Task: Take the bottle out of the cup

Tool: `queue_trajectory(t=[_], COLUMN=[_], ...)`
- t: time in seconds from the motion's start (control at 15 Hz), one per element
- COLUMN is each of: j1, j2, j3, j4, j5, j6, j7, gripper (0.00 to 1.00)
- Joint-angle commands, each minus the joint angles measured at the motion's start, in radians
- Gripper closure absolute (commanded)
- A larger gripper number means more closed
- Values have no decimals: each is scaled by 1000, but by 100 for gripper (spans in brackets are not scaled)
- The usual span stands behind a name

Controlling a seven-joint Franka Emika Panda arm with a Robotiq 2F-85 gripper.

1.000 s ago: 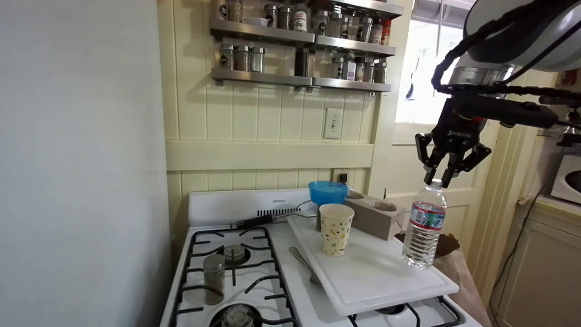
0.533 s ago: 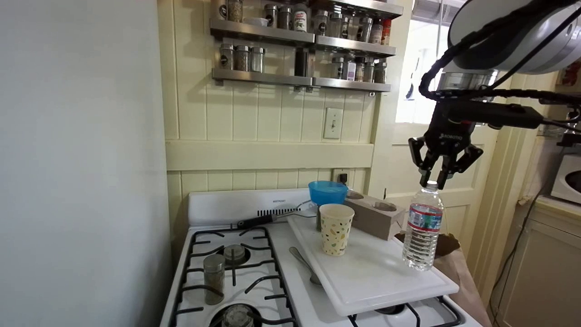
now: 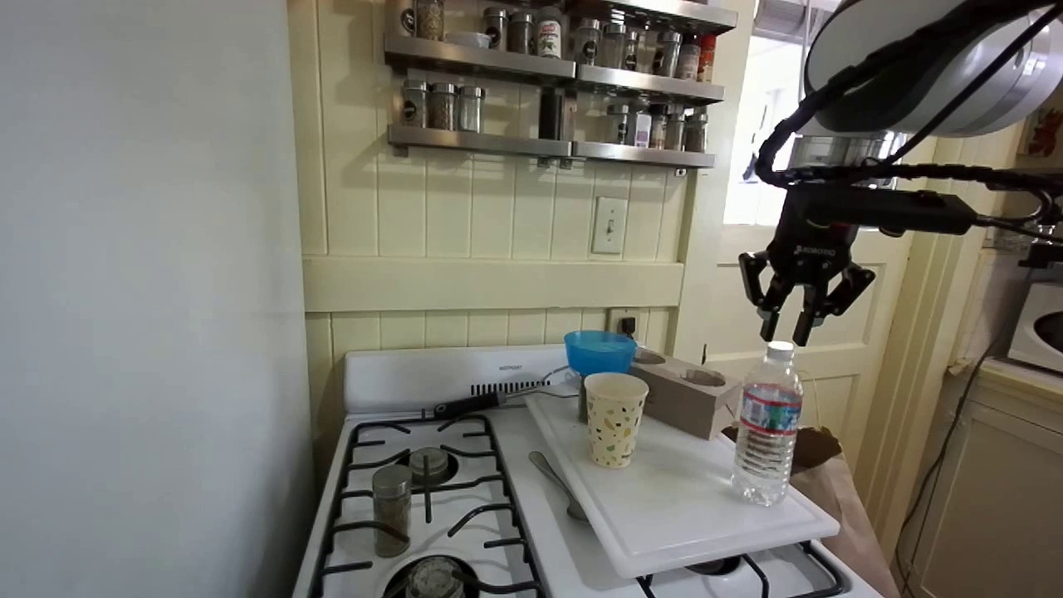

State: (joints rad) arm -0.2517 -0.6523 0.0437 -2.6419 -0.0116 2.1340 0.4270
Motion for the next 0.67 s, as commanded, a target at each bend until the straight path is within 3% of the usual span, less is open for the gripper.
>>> queue_trajectory(t=[0.0, 0.13, 0.27, 0.53, 0.6], j1=[4, 5, 11, 78, 96], j2=[11, 11, -2, -40, -8], j3=[2, 1, -5, -55, -61], j4=[16, 22, 30, 75, 134], j5=[-8, -7, 4, 32, 27], j6=[12, 10, 3, 14, -38], j7=[27, 26, 20, -136, -185], gripper=[31, 23, 2, 0, 0])
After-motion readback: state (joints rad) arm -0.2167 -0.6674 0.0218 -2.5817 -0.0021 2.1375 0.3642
